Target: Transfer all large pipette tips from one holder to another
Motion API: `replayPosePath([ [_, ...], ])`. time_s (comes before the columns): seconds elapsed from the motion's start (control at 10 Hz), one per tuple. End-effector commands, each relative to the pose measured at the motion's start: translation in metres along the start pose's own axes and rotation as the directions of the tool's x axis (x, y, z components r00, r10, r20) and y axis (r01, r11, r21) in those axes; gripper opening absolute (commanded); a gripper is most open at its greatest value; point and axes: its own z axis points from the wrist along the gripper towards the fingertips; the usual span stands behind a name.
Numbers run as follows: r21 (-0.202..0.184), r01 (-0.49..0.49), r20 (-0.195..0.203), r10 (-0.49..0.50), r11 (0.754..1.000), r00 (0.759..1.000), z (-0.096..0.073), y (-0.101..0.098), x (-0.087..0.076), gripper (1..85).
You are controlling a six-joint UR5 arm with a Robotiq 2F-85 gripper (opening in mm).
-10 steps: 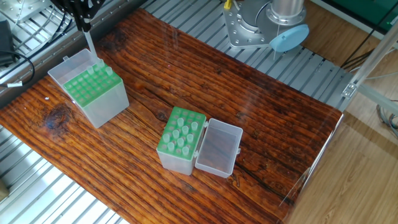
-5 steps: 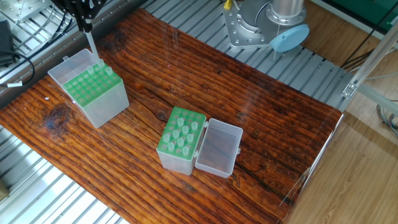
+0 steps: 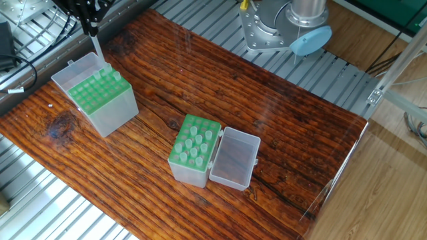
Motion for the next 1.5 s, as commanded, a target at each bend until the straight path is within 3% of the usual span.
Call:
replayPosePath([
  [0.0,-0.003,-0.001,0.009,0.001,1.0,1.0,0.002,-0.001,-0.006,7.7],
  [0.3,-0.044,-0.008,0.013,0.008,0.999,1.0,0.008,0.007,-0.009,8.7],
  [0.9,-0.042,0.019,-0.004,-0.019,0.999,1.0,0.017,0.002,-0.007,11.3],
  [1.2,-0.045,0.042,-0.009,-0.042,0.998,0.999,0.018,0.002,-0.007,19.7],
  [1.4,-0.051,0.054,-0.01,-0.054,0.997,0.998,0.017,0.004,-0.006,33.3],
])
